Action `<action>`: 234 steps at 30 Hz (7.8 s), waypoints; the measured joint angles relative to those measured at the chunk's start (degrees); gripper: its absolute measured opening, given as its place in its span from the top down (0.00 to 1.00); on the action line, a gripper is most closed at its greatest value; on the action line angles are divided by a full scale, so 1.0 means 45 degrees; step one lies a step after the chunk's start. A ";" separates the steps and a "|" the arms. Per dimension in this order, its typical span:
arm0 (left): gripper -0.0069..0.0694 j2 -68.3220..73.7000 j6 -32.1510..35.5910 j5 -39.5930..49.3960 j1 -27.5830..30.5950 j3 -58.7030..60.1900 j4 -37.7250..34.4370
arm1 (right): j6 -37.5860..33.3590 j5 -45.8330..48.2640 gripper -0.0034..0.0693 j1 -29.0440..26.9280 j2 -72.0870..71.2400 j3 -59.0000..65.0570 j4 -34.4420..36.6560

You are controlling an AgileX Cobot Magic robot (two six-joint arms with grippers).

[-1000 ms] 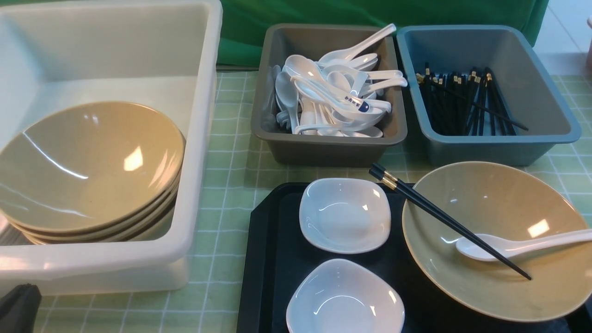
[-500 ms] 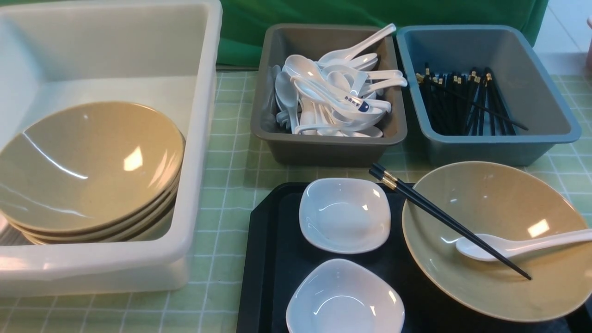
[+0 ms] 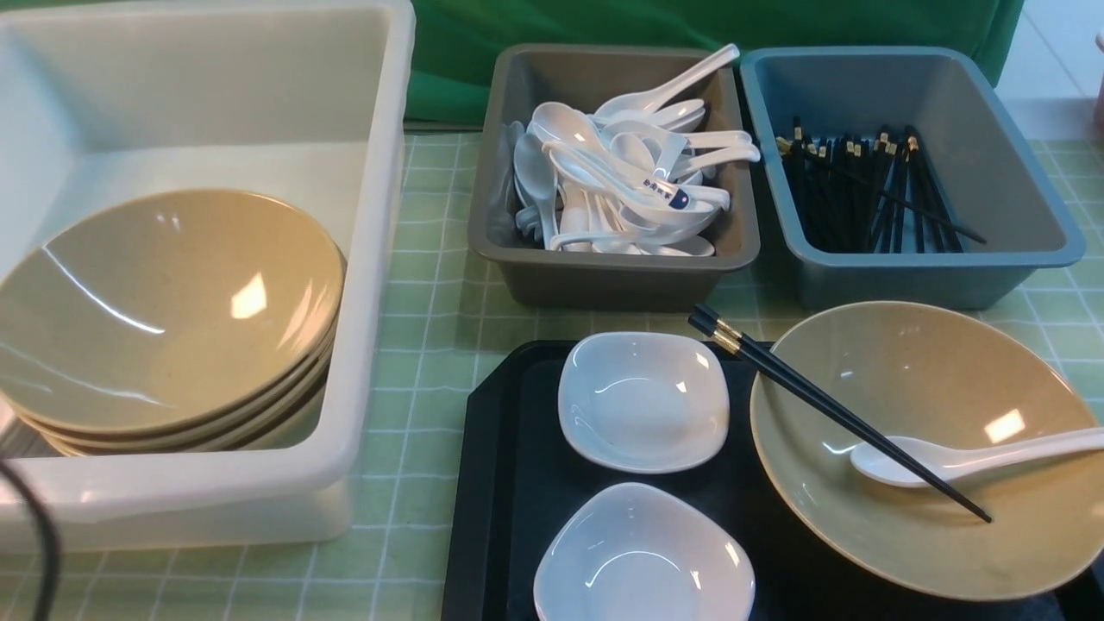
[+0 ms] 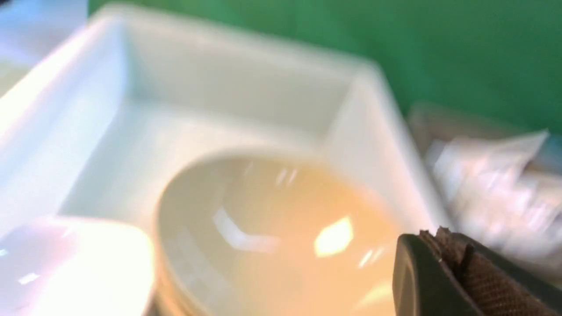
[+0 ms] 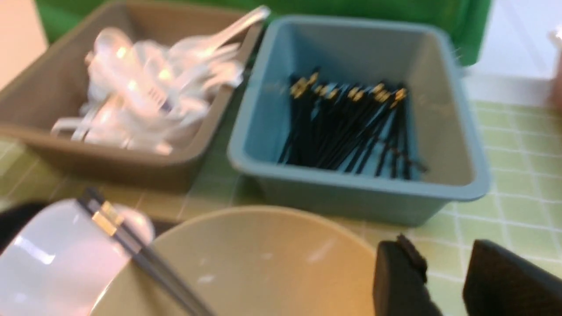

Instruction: On green table put chopsticks spoon bowls plates into blue grey white boxes.

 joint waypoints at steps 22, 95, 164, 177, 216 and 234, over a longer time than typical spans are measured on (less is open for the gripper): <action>0.91 0.3552 1.3626 0.1668 -0.2480 -0.0643 -1.2892 | -1.1111 0.4504 0.63 0.1948 0.8199 -0.4806 0.6158; 0.91 0.3612 1.4498 0.1792 -0.2581 -0.0681 -1.3228 | -1.2520 0.8261 0.82 -0.0603 1.2371 -1.0776 0.6946; 0.91 0.3612 1.3888 0.1566 -0.2581 -0.0681 -1.2785 | -1.6390 1.1700 0.35 0.0720 1.3146 -0.9355 0.0118; 0.91 0.3612 1.3888 0.1566 -0.2581 -0.0681 -1.2633 | -1.6106 1.1848 0.44 0.0720 1.4863 -0.9355 -0.0253; 0.91 0.3612 1.4086 -0.0821 -0.2581 -0.0681 -1.2566 | -1.5749 0.0607 0.66 0.1822 1.5386 -1.2878 1.3393; 0.91 0.3612 1.4086 0.0189 -0.2581 -0.0681 -1.2454 | -1.6782 -0.2218 0.33 0.2260 1.8060 -1.5059 1.4567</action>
